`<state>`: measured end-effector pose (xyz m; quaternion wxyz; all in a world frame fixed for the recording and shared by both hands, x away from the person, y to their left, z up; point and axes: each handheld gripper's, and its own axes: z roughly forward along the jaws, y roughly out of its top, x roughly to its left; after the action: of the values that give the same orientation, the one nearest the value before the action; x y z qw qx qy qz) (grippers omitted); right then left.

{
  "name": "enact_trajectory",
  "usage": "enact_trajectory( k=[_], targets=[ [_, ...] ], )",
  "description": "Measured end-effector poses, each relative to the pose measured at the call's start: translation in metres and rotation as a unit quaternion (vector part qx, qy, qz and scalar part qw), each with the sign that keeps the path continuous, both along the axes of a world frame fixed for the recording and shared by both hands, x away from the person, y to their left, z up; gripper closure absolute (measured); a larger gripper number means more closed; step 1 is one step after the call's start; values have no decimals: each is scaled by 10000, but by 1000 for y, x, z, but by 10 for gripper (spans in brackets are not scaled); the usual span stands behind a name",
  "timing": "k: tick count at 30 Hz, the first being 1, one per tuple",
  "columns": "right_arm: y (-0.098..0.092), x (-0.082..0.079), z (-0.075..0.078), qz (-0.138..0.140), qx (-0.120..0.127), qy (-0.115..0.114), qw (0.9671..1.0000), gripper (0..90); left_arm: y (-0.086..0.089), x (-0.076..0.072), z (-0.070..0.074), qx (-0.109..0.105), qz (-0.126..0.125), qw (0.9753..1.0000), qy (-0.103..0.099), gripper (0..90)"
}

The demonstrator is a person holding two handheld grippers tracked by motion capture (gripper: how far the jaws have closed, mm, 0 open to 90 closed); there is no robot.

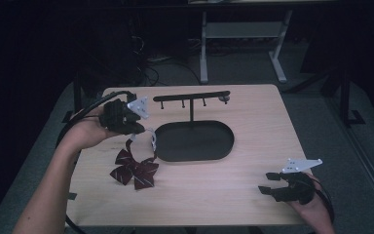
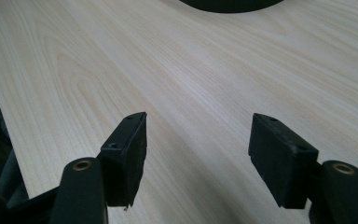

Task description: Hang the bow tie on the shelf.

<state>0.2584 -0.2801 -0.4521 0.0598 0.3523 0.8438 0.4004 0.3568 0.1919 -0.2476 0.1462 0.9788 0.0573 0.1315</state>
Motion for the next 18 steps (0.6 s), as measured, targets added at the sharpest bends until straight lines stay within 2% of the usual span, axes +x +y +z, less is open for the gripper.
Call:
enact_trajectory(
  k=[18],
  targets=[
    [0,1,0,49,4,-17,10000,365,-2,17,5,-43,116,9999,78,887]
  ],
)
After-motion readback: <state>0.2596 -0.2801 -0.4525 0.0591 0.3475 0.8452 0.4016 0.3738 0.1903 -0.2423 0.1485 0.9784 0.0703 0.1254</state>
